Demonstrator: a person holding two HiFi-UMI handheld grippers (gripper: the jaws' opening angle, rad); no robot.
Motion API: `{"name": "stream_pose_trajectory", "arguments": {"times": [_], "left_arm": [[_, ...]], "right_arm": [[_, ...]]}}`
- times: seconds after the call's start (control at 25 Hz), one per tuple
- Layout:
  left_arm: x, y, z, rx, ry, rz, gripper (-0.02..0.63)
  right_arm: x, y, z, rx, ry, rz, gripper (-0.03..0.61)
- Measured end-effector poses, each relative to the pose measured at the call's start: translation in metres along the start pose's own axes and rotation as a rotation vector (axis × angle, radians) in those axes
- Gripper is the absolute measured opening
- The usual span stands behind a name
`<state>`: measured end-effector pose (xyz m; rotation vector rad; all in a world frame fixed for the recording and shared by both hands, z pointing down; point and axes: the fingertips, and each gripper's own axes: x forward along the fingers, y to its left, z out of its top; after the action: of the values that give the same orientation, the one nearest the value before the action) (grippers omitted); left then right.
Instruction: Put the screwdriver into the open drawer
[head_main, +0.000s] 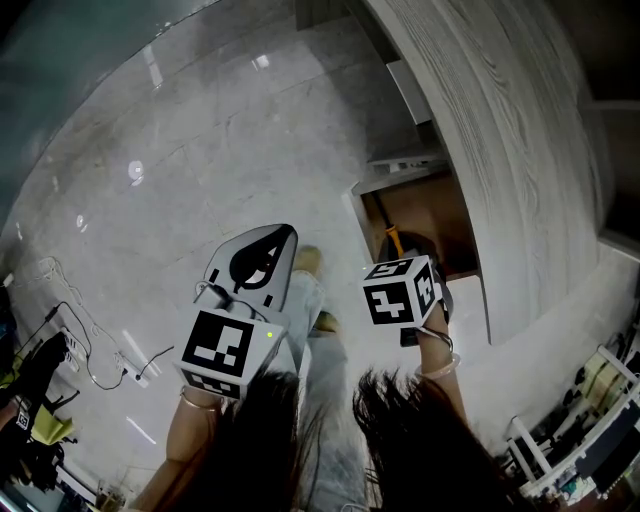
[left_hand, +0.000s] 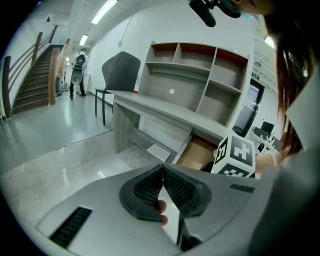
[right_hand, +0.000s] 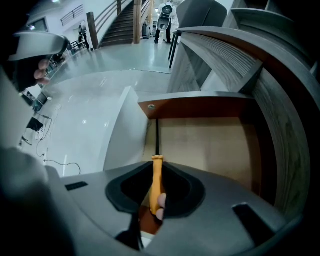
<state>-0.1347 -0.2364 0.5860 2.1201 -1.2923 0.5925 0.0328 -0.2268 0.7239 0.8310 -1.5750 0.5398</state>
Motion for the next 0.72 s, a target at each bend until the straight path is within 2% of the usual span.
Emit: {"name": "stream_pose_trajectory", "arguments": {"times": [0.72], "left_arm": [[-0.011, -0.014, -0.01, 0.013, 0.002, 0.009, 0.018]], "right_arm": [[-0.015, 0.001, -0.001, 0.022, -0.066, 0.002, 0.069]]}}
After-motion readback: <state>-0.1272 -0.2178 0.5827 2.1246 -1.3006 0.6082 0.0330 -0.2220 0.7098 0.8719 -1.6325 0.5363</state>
